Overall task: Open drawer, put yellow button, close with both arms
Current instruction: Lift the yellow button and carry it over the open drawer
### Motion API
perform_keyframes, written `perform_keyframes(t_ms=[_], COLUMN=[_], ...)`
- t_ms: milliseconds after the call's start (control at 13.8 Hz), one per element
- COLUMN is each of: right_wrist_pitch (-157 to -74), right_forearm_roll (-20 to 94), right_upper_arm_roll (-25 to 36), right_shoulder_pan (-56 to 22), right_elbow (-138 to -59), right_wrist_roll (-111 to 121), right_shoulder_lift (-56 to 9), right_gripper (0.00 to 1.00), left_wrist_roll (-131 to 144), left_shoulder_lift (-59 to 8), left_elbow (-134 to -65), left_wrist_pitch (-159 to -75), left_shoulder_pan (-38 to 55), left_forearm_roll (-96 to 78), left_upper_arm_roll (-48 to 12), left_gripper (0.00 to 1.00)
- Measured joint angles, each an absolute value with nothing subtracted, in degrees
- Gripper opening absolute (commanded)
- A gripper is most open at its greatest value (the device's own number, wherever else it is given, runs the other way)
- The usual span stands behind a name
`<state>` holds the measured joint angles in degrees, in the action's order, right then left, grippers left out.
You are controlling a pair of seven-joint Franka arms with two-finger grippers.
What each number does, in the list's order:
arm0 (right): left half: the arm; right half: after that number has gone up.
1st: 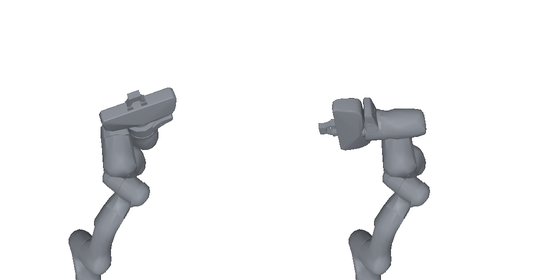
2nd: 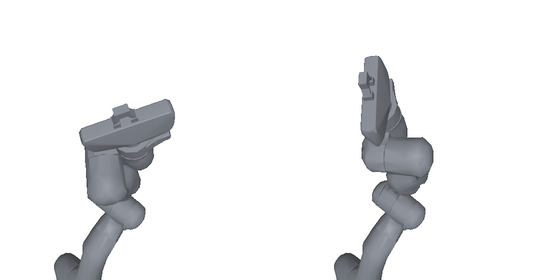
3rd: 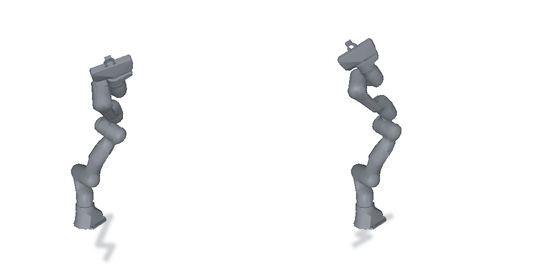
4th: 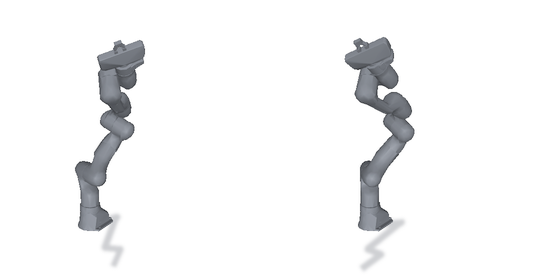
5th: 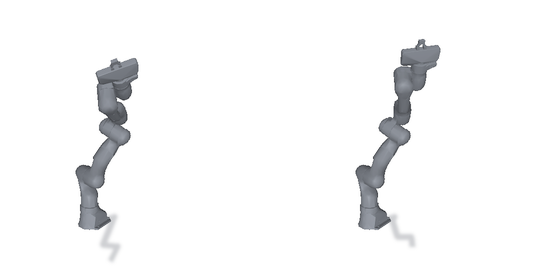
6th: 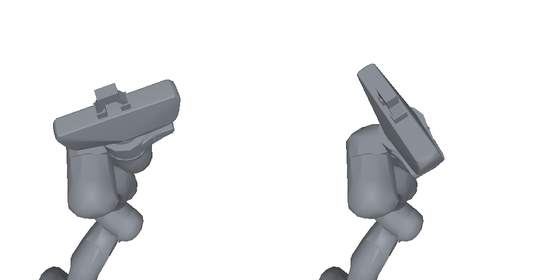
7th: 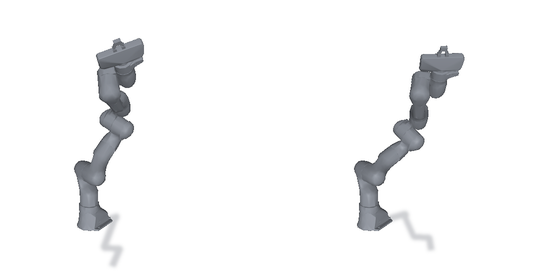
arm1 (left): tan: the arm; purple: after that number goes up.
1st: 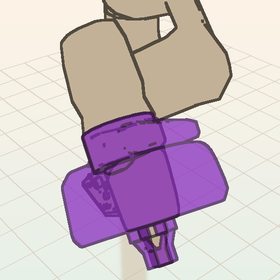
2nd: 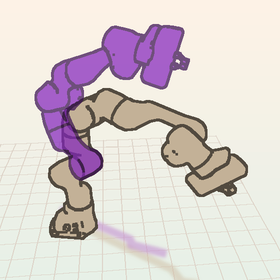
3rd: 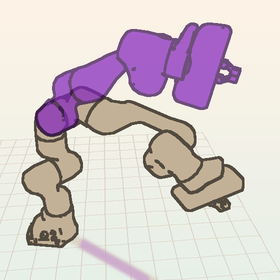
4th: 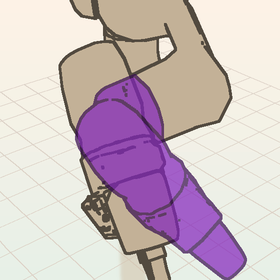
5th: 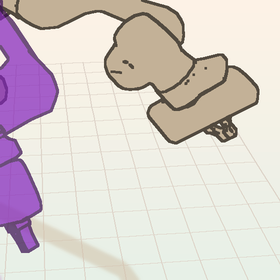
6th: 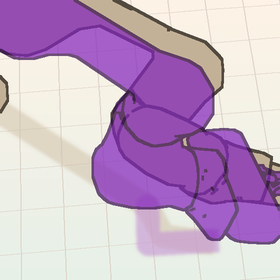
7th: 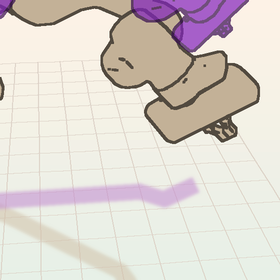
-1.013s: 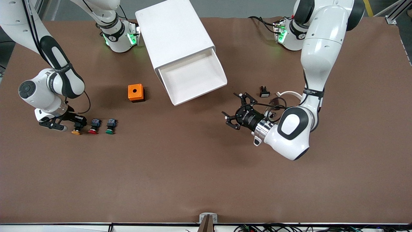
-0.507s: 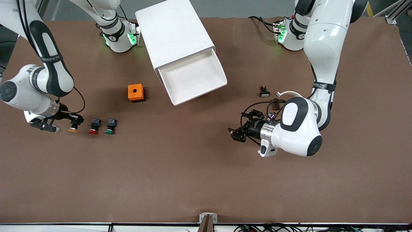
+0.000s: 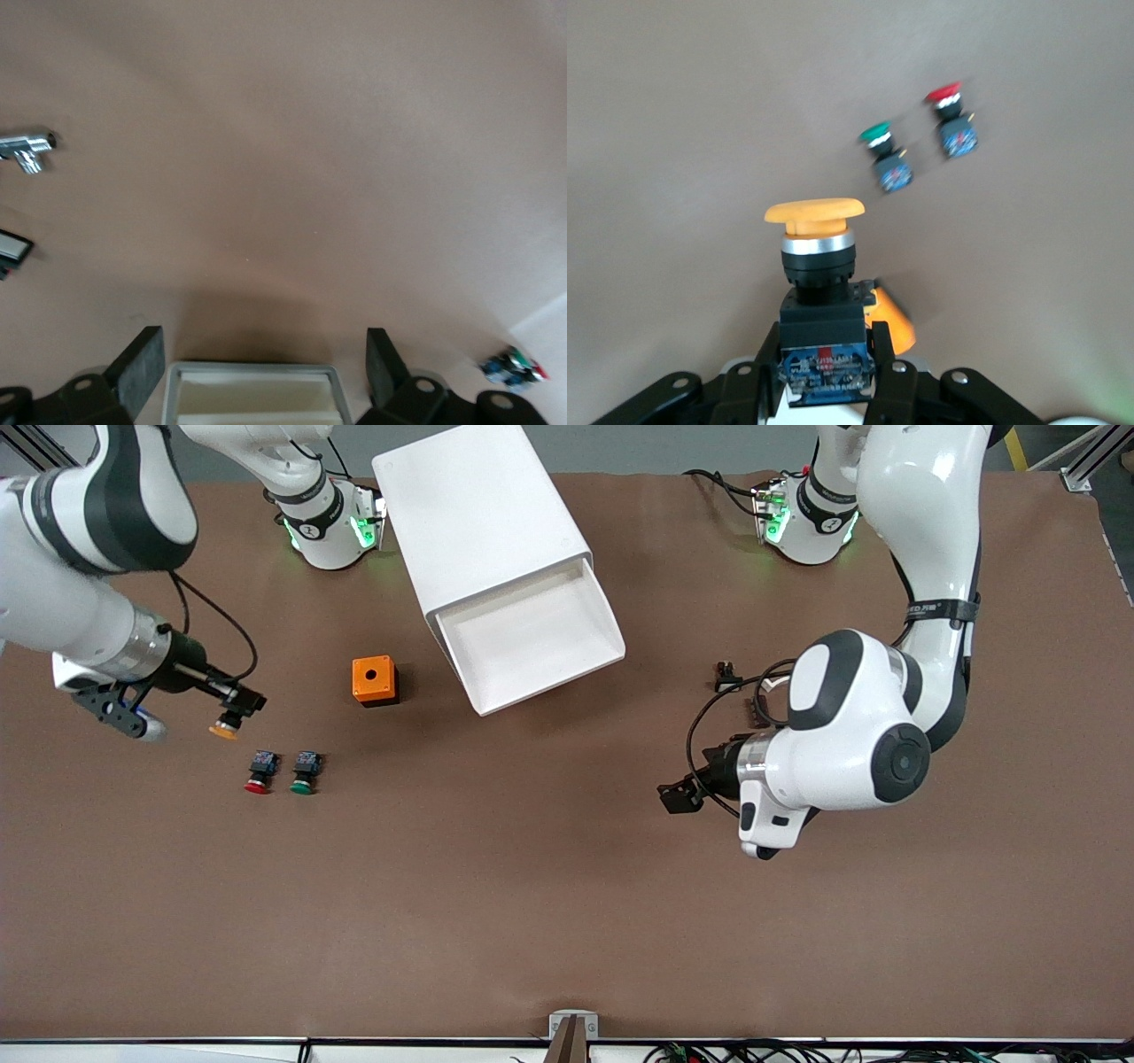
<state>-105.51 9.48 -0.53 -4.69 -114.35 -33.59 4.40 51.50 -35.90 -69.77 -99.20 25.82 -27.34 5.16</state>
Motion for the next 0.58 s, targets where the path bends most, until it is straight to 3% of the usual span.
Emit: perform_keyframes(t_ms=[290, 579], right_wrist_pitch=[-104.0, -105.5], right_forearm_roll=[10.4, 10.2], right_upper_arm_roll=[-0.7, -1.1], right_shoulder_pan=[-15.9, -31.5], right_elbow=[-113.2, -111.2], right_wrist_roll=[-52.9, -75.3], right_shoulder_lift=[8.8, 9.1], right_gripper=[0.0, 0.0], left_wrist_roll=[52.5, 56.5], left_shoulder_lift=[-35.8, -35.8], left_elbow=[-69.9, -70.0], left_wrist_pitch=[-103.5, -106.1], left_shoulder_pan=[30.3, 31.8], left_forearm_roll=[-19.7, -17.0], left_upper_arm_roll=[5.1, 5.1], left_gripper=[1.0, 1.0])
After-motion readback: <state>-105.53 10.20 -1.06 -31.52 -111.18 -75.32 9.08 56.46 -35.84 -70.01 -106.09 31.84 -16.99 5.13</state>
